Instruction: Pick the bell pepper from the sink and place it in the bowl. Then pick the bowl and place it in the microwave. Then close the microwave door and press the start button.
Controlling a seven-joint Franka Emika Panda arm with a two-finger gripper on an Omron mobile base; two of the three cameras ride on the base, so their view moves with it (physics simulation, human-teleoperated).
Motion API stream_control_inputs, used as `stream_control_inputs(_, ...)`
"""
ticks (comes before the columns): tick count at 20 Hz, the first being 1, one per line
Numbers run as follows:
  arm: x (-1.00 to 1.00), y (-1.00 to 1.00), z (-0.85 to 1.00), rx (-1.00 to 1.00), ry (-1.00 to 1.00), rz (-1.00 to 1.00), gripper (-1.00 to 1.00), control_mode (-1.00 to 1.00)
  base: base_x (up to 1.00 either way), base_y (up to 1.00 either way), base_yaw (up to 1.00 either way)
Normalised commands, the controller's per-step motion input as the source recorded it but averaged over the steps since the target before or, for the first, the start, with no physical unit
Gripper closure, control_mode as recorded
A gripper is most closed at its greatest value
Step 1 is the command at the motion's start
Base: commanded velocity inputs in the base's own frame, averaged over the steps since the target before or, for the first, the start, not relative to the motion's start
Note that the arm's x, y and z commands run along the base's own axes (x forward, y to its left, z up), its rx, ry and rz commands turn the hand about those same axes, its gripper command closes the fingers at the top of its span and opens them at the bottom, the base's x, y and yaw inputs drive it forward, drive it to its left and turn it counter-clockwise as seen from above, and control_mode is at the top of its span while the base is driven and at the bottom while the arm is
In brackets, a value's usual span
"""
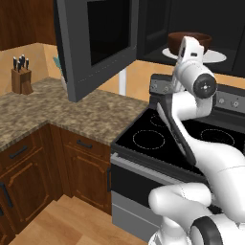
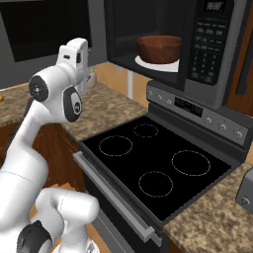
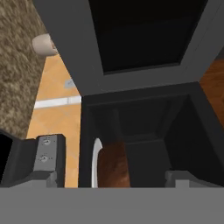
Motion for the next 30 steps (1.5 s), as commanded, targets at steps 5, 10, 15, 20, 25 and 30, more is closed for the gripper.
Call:
stream_control_inputs(5,-0.66,0.85,0.00,-0.01,0.00,0.00,-1.00,-1.00,0.00,0.00,0.00)
stream_control_inputs(10,-0.49,0.83,0.00,0.00,0.00,0.00,-1.00,-1.00,0.00,0.00,0.00)
stream_control_inputs(15,-0.59,0.76,-0.08,-0.06,-0.01,-0.06,-1.00,-1.00,0.00,0.00,0.00)
stream_control_inputs(20,-0.55,0.67,-0.53,-0.15,-0.10,-0.08,-1.00,-1.00,0.00,0.00,0.00)
stream_control_inputs(25,-0.12,0.75,-0.69,-0.12,-0.11,-0.04,-1.00,-1.00,0.00,0.00,0.00)
stream_control_inputs(30,-0.25,0.68,-0.46,-0.03,-0.15,-0.03,-1.00,-1.00,0.00,0.00,0.00)
